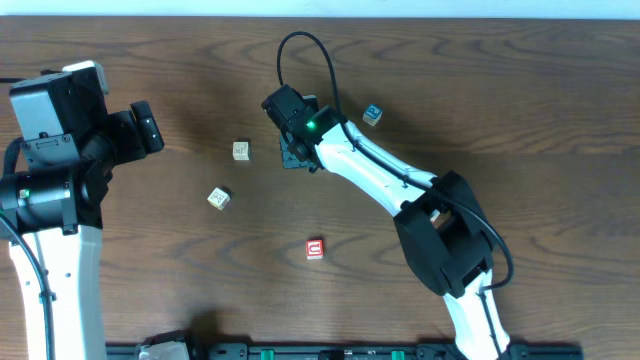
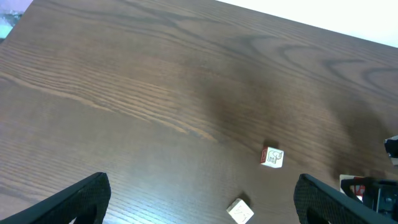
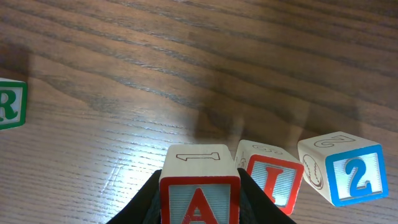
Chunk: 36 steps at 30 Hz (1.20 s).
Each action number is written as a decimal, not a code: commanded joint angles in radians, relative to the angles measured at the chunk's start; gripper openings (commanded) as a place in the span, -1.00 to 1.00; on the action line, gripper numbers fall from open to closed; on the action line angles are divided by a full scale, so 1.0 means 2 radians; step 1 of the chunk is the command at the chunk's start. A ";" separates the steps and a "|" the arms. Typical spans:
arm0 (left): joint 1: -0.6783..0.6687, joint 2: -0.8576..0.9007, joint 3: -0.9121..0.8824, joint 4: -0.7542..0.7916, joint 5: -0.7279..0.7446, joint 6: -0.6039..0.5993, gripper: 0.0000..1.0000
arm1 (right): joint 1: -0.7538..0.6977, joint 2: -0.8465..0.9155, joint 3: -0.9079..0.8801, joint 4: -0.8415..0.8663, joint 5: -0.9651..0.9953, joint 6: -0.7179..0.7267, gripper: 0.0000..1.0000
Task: Spell out Ai2
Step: 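Lower the 'A' block onto the table left of the 'I' block, then open the right gripper to release the 'A' block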
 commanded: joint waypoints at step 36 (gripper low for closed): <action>0.002 -0.002 0.008 0.004 0.004 -0.002 0.91 | 0.002 0.027 0.006 0.011 0.005 -0.003 -0.47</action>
